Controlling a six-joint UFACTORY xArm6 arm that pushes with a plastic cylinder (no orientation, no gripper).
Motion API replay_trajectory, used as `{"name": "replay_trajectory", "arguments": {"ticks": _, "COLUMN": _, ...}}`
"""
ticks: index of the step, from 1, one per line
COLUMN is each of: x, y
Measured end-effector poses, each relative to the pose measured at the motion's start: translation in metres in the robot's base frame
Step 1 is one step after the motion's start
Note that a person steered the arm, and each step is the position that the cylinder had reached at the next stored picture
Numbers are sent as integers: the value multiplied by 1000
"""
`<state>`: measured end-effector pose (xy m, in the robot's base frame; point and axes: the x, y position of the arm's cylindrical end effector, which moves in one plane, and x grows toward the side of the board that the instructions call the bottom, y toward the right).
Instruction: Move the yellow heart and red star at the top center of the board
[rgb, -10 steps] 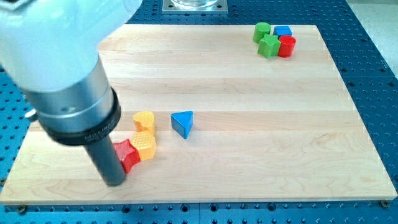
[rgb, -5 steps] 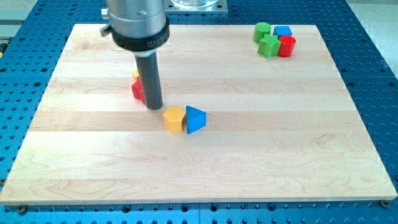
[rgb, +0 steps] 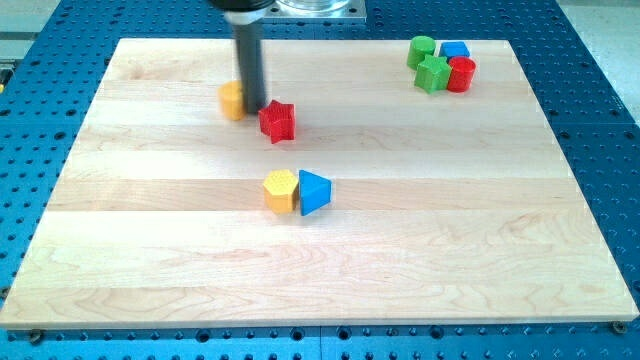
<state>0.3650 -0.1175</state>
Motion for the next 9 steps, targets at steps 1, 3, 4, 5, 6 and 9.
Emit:
{"name": "replay_trajectory", "arguments": {"ticks": 1, "x": 31, "y": -20}}
{"name": "replay_trajectory", "arguments": {"ticks": 3, "x": -48, "y": -12}}
{"name": "replay_trajectory", "arguments": {"ticks": 4, "x": -63, "y": -66}}
{"name": "replay_trajectory", "arguments": {"ticks": 5, "x": -76, "y": -26}}
{"name": "replay_trajectory", "arguments": {"ticks": 6, "x": -98, "y": 66}}
{"name": "replay_trajectory", "arguments": {"ticks": 9, "x": -83, "y": 108}}
